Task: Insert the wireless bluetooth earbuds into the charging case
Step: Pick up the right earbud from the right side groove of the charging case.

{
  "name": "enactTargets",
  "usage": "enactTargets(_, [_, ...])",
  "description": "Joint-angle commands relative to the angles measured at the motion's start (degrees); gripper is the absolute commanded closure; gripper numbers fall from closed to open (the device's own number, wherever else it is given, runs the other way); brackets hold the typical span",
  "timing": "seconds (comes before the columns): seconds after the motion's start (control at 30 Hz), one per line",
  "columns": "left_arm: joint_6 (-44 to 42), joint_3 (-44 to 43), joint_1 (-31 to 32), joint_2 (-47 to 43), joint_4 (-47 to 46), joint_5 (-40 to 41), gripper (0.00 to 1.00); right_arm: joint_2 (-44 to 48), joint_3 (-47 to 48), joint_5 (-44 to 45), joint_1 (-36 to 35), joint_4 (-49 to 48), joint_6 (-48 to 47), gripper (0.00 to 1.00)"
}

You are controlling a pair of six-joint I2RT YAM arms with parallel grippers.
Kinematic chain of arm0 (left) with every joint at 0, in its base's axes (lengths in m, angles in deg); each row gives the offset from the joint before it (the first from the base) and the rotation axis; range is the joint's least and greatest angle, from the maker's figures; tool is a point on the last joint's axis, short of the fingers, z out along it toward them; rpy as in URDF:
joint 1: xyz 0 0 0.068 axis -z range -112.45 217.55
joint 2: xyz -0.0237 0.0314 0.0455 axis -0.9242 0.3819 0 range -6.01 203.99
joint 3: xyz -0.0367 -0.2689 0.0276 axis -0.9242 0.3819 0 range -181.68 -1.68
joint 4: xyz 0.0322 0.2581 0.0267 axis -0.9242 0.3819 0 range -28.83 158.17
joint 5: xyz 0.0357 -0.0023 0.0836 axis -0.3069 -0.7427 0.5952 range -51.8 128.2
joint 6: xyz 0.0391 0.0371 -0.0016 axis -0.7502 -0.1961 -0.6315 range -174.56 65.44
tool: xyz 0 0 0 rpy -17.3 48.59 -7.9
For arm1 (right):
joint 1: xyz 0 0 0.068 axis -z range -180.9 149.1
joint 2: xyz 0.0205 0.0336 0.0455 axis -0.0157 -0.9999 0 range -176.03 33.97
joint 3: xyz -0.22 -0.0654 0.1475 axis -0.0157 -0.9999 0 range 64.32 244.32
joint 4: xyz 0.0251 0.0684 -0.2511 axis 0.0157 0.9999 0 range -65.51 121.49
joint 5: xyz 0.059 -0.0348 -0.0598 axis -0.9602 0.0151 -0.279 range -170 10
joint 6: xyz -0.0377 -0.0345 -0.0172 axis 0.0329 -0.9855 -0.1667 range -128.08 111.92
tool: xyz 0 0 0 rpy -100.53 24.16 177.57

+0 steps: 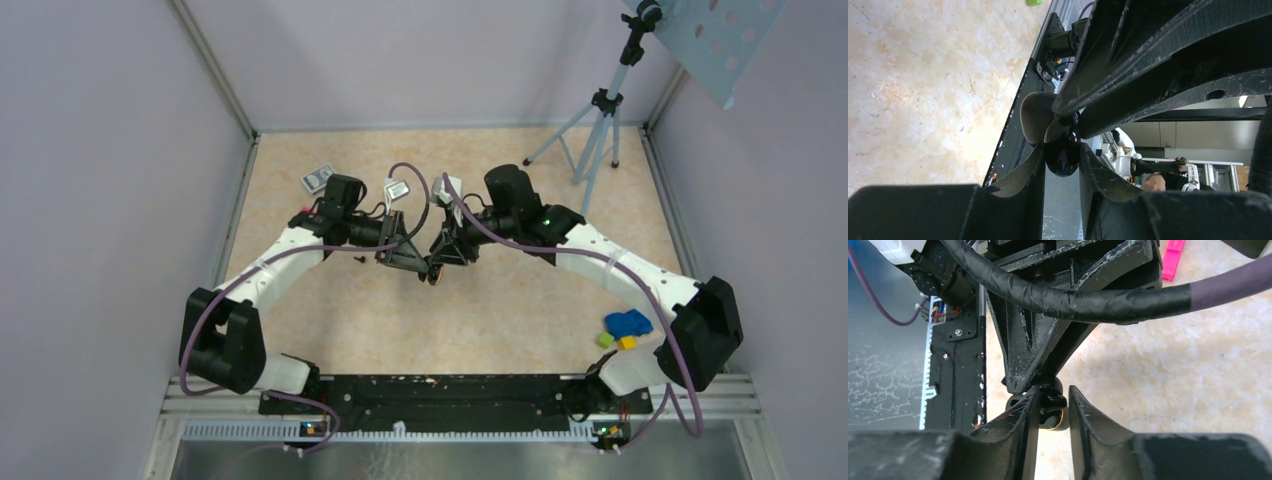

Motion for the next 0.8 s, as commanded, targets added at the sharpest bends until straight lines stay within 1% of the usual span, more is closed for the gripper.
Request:
enactTargets(0.0, [0.5, -0.2, 0.2, 0.1, -2.4, -0.5, 1.0, -0.2, 2.8, -2.0, 0.2, -2.2, 0.1, 0.77])
enactTargets(0.3, [2.0, -0.5, 0.1, 0.4, -3.2, 1.0, 1.0, 1.2, 1.3, -0.7, 0.1, -1.2, 0.6, 0.89])
enactTargets(0.53, [2.9, -0.3, -0.2, 0.8, -3.8, 2.0, 1.0, 3.2, -0.1, 1.0, 0.2, -0.9, 1.2, 0.92])
enactTargets(0.77, [3.7, 0.1, -0.7, 1.5, -4.4, 2.5, 1.0, 3.8, -0.4, 2.0, 0.2, -0.3, 1.5, 0.9])
